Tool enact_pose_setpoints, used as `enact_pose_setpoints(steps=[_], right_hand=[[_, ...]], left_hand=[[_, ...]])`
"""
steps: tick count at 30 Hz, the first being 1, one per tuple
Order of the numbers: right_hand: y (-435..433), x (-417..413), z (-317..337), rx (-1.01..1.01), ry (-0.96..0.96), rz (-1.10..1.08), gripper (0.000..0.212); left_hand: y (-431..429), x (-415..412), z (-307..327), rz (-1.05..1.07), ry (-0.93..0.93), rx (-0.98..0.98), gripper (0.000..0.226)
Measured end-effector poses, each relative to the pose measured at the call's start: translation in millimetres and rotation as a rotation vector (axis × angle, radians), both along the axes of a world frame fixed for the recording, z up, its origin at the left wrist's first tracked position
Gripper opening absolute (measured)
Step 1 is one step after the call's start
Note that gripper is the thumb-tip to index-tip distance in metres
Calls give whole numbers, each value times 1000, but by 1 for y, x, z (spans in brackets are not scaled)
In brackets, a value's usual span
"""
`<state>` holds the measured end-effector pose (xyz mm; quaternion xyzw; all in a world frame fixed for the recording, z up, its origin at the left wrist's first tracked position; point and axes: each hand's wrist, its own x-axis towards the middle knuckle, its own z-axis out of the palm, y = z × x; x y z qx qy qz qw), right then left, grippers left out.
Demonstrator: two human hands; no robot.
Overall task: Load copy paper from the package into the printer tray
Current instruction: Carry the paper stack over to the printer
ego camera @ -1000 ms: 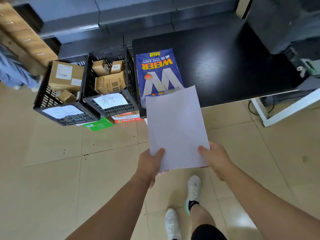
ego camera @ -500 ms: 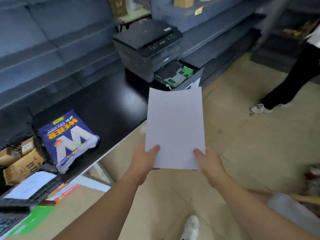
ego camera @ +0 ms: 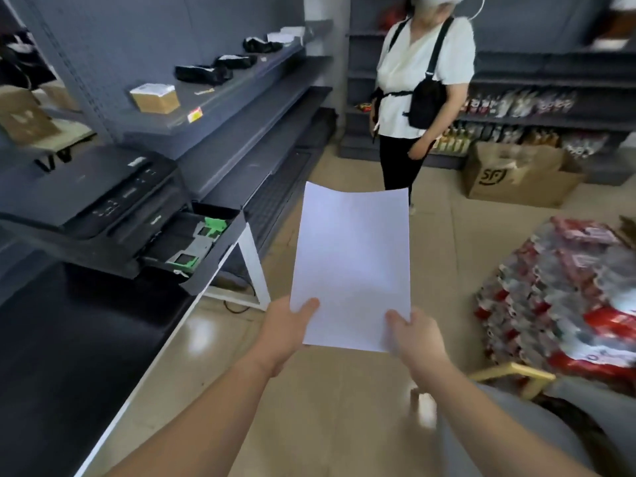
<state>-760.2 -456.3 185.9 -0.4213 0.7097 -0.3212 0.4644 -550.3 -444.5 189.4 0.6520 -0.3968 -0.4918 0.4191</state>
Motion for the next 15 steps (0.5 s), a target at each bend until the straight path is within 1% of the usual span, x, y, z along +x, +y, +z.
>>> enact_pose_setpoints(steps=[4, 7, 12, 15], right_hand=[[-44, -12, 5, 4, -39, -55, 17], [-87, -14, 5, 12, -52, -66, 16], [-181, 0, 0, -33, -25, -98, 14], [-240, 12, 0, -21, -39, -114, 13]], left_hand=[[-58, -12, -2, -64, -7, 10, 21], [-106, -13, -4, -86, -3, 12, 18], [-201, -2, -9, -117, 27, 24, 19], [-261, 9, -6, -117, 25, 24, 18]])
